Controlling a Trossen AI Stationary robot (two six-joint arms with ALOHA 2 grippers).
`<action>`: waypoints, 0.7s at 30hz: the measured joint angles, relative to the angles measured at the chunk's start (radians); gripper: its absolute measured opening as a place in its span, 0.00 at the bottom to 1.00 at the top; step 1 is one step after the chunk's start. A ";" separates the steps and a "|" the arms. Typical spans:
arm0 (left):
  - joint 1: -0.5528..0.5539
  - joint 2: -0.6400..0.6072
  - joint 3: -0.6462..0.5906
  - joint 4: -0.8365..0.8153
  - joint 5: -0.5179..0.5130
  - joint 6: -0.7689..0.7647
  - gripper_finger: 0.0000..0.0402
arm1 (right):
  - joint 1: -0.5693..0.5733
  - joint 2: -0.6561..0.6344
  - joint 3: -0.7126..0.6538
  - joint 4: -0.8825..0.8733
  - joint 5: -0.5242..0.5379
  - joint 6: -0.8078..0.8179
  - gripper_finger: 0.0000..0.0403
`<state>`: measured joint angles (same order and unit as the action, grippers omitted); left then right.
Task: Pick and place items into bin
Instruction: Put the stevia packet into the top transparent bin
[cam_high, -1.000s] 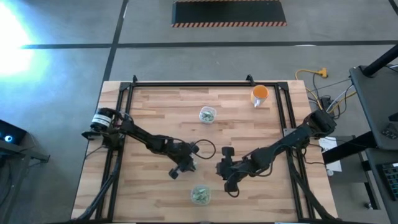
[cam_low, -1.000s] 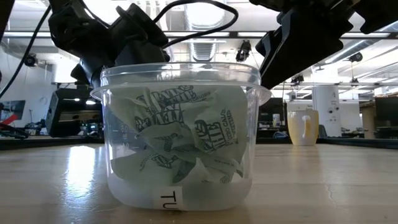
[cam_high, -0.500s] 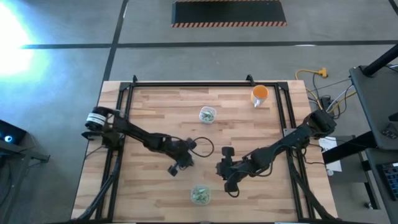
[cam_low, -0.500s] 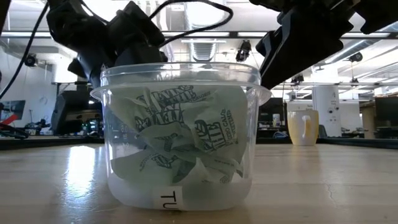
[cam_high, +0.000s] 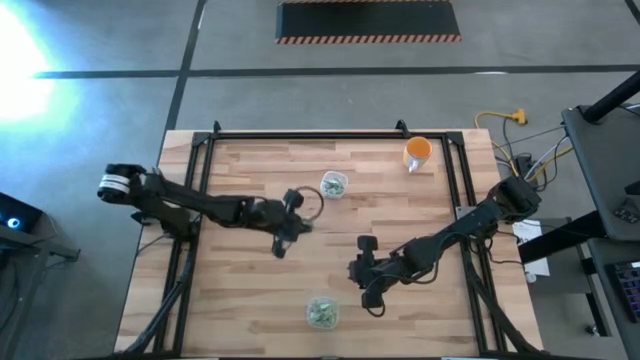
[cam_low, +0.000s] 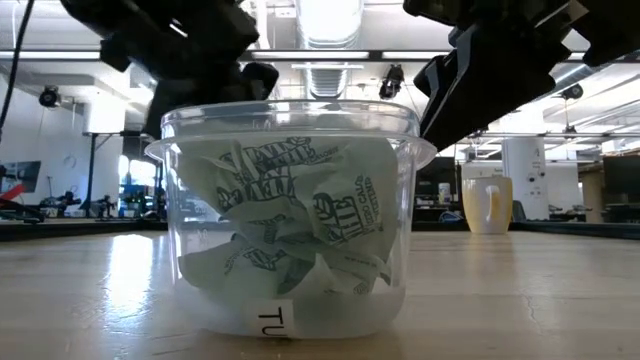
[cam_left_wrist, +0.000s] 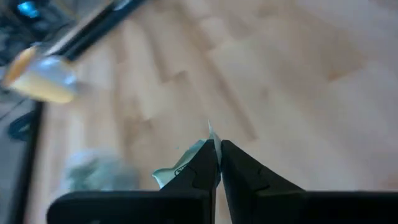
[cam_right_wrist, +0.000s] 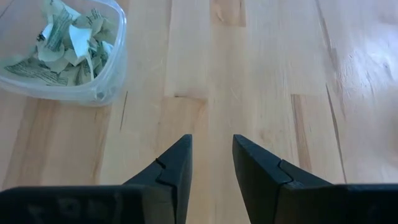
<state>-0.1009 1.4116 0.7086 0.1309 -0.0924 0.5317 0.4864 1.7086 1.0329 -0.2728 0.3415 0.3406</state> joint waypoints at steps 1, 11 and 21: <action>0.014 -0.010 0.000 0.001 -0.010 0.005 0.01 | 0.000 0.000 -0.001 0.002 0.001 0.000 0.26; 0.234 0.018 0.047 0.171 0.008 0.038 0.01 | 0.000 0.000 -0.005 0.001 0.001 -0.001 0.26; 0.458 0.207 0.245 0.119 0.305 -0.159 0.01 | 0.000 0.000 -0.005 0.001 0.001 -0.003 0.26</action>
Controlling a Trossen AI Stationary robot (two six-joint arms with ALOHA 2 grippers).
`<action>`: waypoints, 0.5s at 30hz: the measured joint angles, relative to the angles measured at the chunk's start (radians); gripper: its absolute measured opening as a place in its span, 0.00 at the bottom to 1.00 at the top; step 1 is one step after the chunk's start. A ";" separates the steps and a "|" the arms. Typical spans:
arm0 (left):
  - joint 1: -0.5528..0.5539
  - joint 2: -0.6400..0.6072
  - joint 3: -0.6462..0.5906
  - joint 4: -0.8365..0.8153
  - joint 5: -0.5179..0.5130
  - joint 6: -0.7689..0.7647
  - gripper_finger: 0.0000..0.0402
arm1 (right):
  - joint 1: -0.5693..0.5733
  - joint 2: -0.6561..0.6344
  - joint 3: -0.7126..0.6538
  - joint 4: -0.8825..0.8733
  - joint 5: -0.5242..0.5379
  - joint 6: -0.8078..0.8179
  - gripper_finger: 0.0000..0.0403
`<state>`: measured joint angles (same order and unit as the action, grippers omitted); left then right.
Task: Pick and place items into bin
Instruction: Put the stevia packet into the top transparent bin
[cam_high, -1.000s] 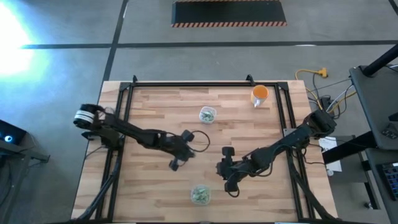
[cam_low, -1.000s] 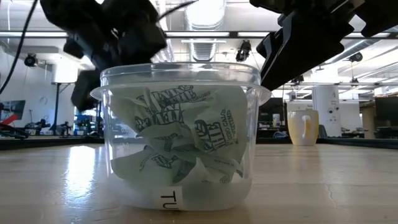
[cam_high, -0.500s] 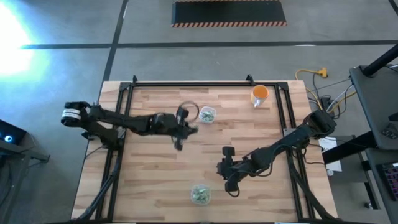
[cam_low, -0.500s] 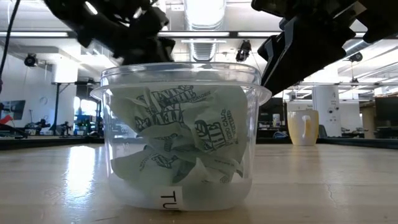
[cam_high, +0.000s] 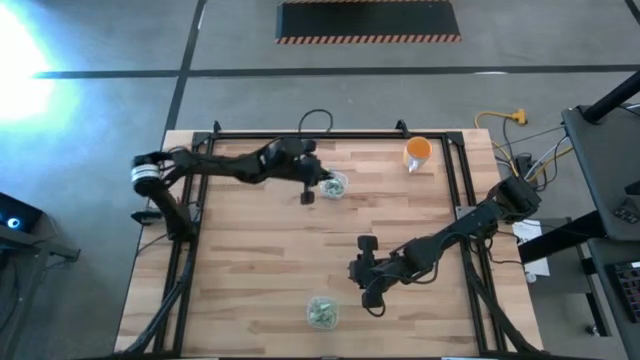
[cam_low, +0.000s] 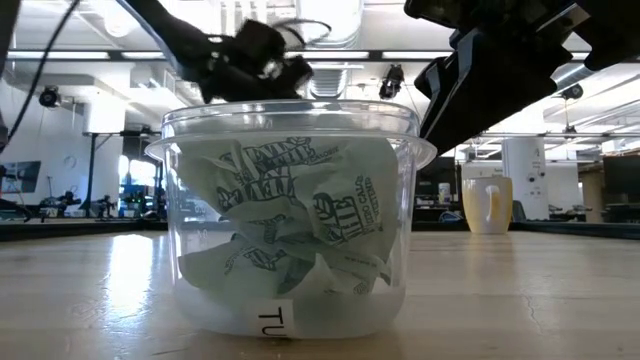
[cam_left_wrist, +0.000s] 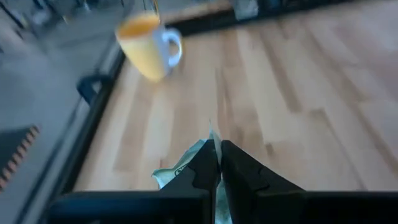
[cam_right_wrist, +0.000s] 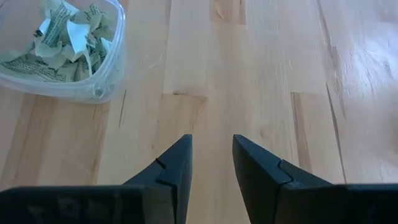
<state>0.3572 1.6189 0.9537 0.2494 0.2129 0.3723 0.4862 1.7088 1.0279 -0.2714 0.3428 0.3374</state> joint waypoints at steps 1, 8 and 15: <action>0.008 0.027 0.025 -0.026 0.004 -0.001 0.01 | 0.000 0.000 0.000 0.000 0.000 0.000 0.26; 0.021 0.203 0.161 -0.135 0.008 -0.025 0.01 | 0.000 0.000 0.000 0.000 0.000 0.000 0.26; 0.023 0.252 0.194 -0.140 0.007 -0.030 0.01 | 0.000 0.000 -0.003 -0.001 -0.001 0.003 0.26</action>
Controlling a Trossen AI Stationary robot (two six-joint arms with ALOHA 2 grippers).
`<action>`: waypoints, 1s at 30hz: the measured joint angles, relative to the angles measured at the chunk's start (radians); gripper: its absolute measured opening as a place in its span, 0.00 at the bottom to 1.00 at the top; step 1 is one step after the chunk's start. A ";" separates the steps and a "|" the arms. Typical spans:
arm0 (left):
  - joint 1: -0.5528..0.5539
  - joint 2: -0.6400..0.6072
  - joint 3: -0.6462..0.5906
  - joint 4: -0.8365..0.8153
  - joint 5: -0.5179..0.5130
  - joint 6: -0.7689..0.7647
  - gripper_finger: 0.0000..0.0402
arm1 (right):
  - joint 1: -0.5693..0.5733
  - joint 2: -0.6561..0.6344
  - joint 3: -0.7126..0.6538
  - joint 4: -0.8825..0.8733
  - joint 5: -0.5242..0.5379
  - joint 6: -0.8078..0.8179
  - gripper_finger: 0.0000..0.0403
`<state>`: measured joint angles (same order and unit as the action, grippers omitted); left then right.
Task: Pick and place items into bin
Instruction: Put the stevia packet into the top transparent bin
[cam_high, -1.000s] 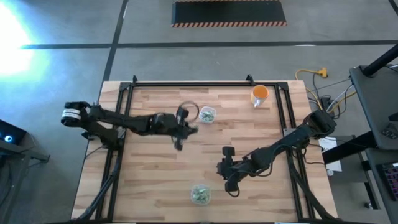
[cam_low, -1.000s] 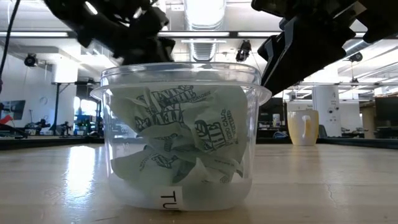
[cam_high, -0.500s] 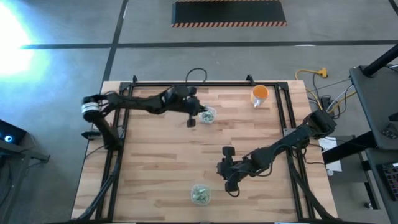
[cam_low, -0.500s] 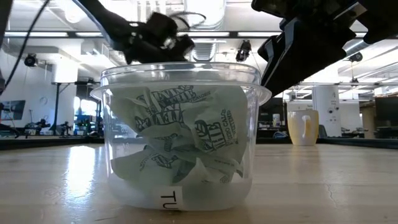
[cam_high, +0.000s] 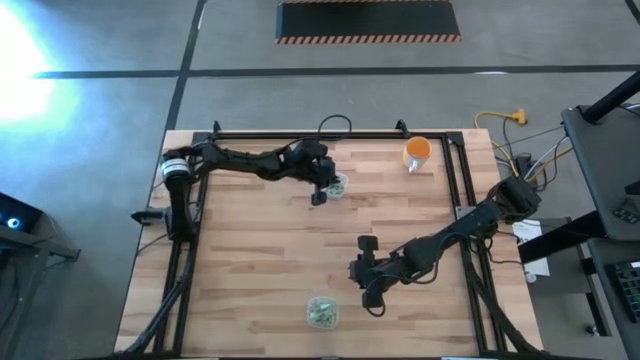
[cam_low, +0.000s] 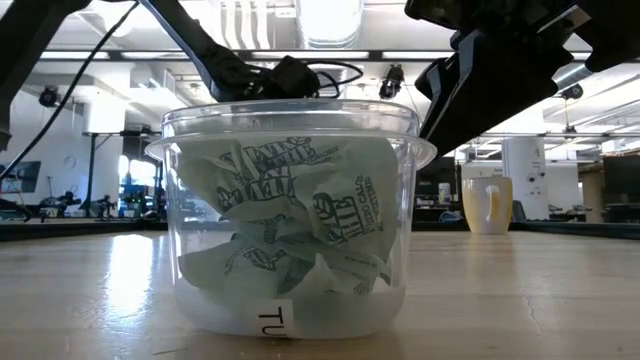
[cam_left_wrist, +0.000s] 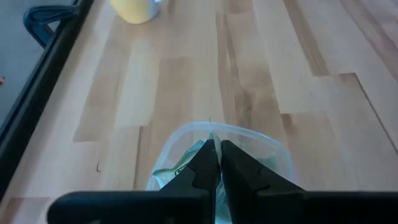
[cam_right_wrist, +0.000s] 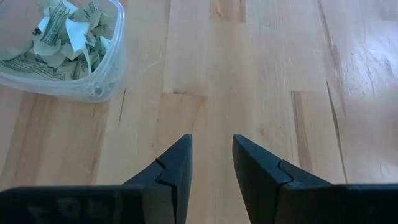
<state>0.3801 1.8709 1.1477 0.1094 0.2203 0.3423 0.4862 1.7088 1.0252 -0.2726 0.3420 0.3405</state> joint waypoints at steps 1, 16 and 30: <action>0.000 0.000 0.000 0.002 0.000 -0.006 0.01 | 0.000 0.000 0.000 0.001 0.000 0.000 0.26; 0.012 -0.002 0.005 -0.081 0.010 -0.051 0.02 | 0.000 0.000 -0.003 0.003 0.000 0.000 0.26; 0.011 -0.004 0.005 -0.082 0.011 -0.050 0.37 | 0.000 0.000 -0.003 0.002 0.000 0.000 0.26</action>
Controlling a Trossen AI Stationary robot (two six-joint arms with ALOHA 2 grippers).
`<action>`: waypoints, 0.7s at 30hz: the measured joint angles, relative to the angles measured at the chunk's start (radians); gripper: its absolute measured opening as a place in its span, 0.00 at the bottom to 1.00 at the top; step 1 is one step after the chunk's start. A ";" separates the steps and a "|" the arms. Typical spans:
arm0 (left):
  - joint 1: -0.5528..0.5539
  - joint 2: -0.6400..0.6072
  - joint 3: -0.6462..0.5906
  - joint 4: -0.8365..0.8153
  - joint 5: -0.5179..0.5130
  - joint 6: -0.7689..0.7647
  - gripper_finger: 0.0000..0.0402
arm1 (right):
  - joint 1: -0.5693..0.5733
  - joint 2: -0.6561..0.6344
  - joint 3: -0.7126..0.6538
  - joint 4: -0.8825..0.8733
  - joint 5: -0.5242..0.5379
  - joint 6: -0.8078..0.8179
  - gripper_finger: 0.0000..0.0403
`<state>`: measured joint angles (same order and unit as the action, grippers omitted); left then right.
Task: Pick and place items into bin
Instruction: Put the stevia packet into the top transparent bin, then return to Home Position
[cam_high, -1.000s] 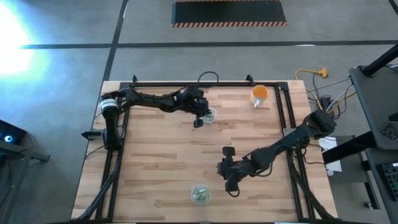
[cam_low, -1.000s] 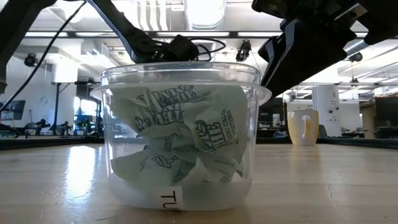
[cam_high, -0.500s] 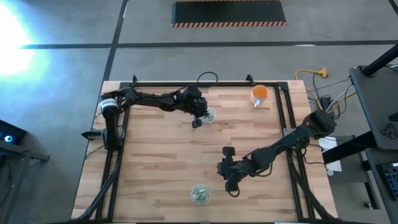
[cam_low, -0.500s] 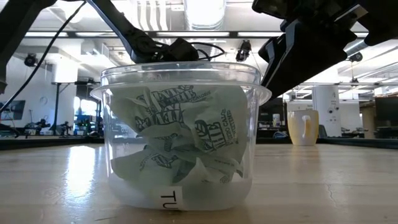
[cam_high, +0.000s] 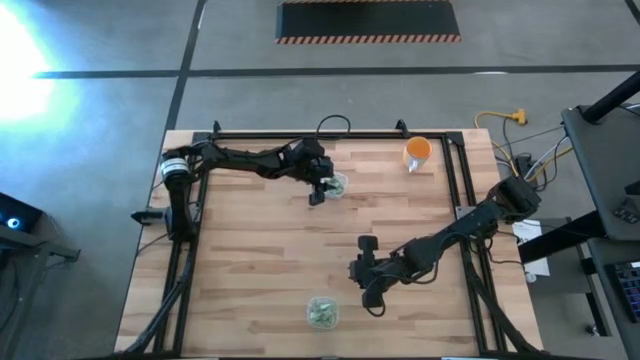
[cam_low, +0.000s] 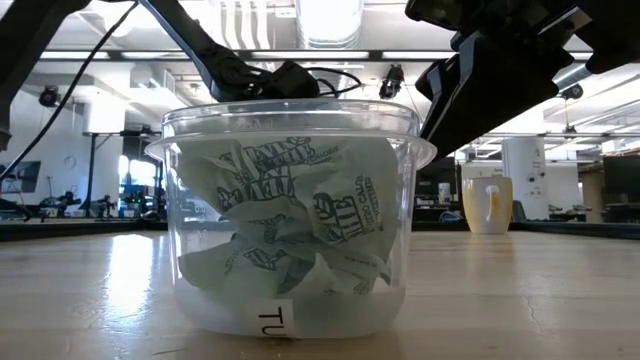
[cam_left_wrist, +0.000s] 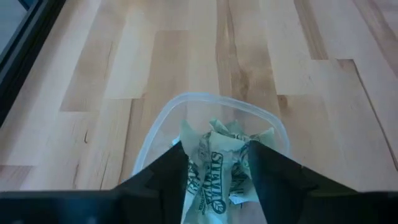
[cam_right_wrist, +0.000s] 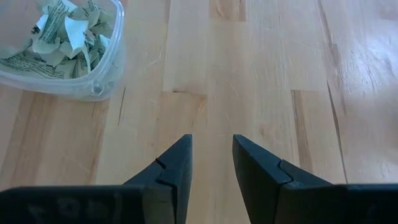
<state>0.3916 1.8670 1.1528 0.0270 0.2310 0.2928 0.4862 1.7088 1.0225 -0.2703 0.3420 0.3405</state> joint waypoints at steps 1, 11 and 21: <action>0.000 -0.002 0.004 -0.002 0.000 0.000 0.39 | 0.000 0.000 0.000 0.000 0.000 0.000 0.26; -0.009 -0.074 0.015 -0.004 0.025 0.001 0.43 | 0.000 0.000 -0.003 -0.001 0.000 0.000 0.26; -0.008 -0.293 0.015 -0.091 0.023 0.003 0.43 | 0.000 0.000 -0.005 0.020 0.000 -0.003 0.26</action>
<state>0.3840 1.5744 1.1679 -0.0643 0.2536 0.2959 0.4862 1.7088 1.0172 -0.2507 0.3416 0.3378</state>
